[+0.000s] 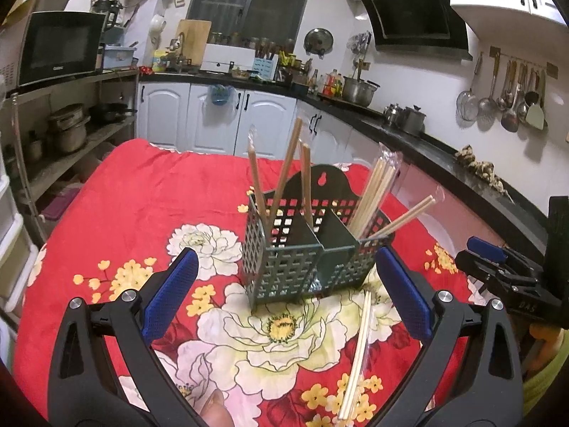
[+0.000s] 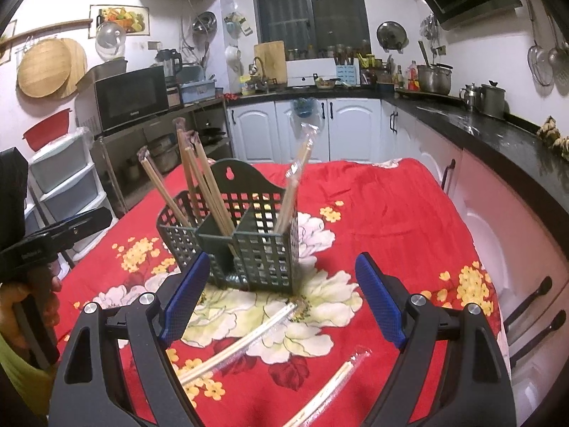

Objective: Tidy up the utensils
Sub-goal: 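Raise both open tools out of the caddy and back toward the pile, then close the left tool on a wrapped chopstick while the right tool grasps another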

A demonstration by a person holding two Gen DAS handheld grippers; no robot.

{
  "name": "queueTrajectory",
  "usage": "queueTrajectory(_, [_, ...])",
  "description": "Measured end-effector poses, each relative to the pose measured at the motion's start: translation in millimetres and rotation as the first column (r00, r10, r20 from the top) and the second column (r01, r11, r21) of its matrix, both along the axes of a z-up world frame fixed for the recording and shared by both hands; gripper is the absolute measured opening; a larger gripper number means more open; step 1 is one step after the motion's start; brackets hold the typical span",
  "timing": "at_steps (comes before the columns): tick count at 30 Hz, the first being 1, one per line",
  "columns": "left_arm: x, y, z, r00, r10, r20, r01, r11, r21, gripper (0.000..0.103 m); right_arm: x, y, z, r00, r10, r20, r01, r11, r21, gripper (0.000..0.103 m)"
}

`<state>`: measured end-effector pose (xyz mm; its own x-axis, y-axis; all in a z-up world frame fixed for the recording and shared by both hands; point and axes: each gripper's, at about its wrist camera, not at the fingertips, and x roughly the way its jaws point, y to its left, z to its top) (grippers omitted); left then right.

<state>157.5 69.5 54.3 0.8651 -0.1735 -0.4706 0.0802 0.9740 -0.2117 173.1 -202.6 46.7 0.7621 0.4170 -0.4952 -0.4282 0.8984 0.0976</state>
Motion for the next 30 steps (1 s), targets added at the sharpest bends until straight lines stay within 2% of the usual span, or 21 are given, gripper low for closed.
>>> queueTrajectory(9, [7, -21, -19, 0.997, -0.054, -0.053, 0.055, 0.998, 0.018, 0.092, -2, -12, -20, 0.999, -0.019, -0.043, 0.018, 1.0, -0.025, 0.081])
queueTrajectory(16, [18, -50, -38, 0.986, -0.128, -0.109, 0.132, 0.991, 0.027, 0.092, 5, -26, -40, 0.994, -0.048, -0.097, 0.044, 0.998, -0.045, 0.081])
queueTrajectory(20, [28, -67, -49, 0.976, -0.165, -0.14, 0.173, 0.984, 0.042, 0.092, 11, -34, -52, 0.989, -0.065, -0.13, 0.058, 0.997, -0.06, 0.075])
queueTrajectory(22, [34, -77, -54, 0.97, -0.186, -0.158, 0.195, 0.98, 0.045, 0.086, 16, -39, -59, 0.985, -0.077, -0.157, 0.067, 0.995, -0.067, 0.073])
queueTrajectory(27, [53, -102, -72, 0.947, -0.235, -0.221, 0.255, 0.965, 0.067, 0.066, 29, -46, -81, 0.969, -0.085, -0.232, 0.068, 0.994, -0.082, 0.06])
queueTrajectory(30, [65, -117, -80, 0.932, -0.261, -0.252, 0.288, 0.955, 0.075, 0.065, 39, -51, -95, 0.953, -0.092, -0.287, 0.075, 0.995, -0.071, 0.053])
